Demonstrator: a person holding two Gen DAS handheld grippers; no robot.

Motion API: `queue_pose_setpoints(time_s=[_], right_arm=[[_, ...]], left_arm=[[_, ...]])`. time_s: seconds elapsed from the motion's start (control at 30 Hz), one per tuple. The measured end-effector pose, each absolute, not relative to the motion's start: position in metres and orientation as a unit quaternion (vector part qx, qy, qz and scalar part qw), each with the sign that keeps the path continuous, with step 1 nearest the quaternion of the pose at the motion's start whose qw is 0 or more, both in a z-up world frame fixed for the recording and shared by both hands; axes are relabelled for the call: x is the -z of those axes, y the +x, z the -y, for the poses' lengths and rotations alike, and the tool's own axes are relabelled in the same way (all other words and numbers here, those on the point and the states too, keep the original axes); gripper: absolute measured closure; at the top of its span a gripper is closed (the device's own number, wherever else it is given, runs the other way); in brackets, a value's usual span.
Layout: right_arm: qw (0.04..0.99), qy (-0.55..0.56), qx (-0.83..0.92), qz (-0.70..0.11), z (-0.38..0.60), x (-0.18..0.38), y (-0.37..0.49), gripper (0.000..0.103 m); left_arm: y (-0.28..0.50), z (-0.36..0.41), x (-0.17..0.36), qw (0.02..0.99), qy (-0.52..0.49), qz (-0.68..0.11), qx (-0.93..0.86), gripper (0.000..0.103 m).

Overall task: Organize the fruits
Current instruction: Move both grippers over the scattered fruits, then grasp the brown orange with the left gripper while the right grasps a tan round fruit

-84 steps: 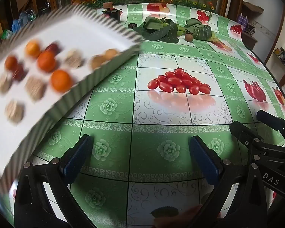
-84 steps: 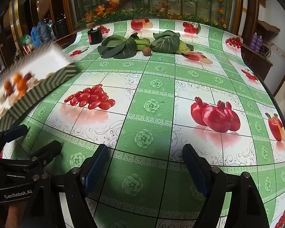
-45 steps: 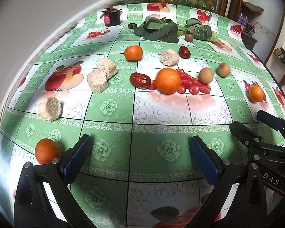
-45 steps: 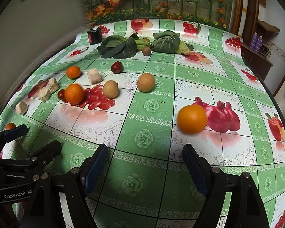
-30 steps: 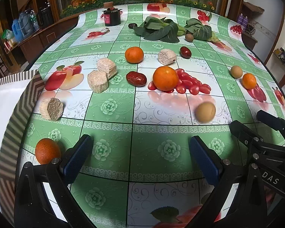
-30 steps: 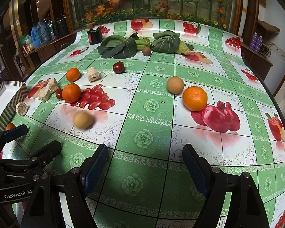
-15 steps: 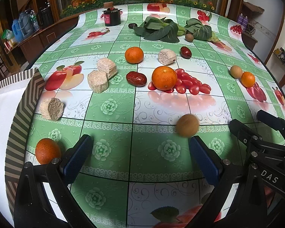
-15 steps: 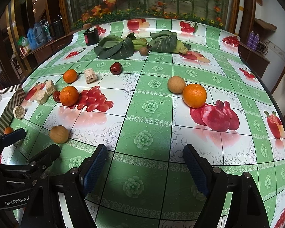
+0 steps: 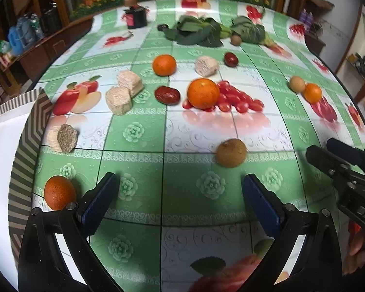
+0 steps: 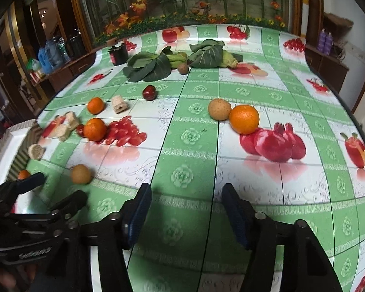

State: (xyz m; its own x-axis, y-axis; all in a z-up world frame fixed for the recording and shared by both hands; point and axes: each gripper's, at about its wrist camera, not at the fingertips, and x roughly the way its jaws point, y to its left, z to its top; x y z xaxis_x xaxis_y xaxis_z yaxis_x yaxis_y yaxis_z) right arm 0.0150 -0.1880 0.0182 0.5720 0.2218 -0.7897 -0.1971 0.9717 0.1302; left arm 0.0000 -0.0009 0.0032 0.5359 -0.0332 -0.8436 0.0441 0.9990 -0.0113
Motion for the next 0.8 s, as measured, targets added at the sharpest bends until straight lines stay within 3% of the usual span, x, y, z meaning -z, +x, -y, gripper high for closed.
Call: queue_pose_setpoints(time_s=[0.07, 0.37, 0.8], right_arm=[[0.888, 0.014, -0.13, -0.442, 0.192, -0.023, 0.006, 0.044], [0.89, 0.021, -0.179, -0.418, 0.2, -0.041, -0.021, 0.044], [0.863, -0.013, -0.263, -0.43, 0.128, -0.037, -0.004, 0.048]], left_arm=[[-0.007, -0.003, -0.007, 0.88, -0.005, -0.474, 0.036, 0.006], [-0.047, -0.034, -0.04, 0.892, -0.021, -0.447, 0.058, 0.006], [-0.046, -0.09, -0.033, 0.882, -0.048, -0.467, 0.035, 0.006]])
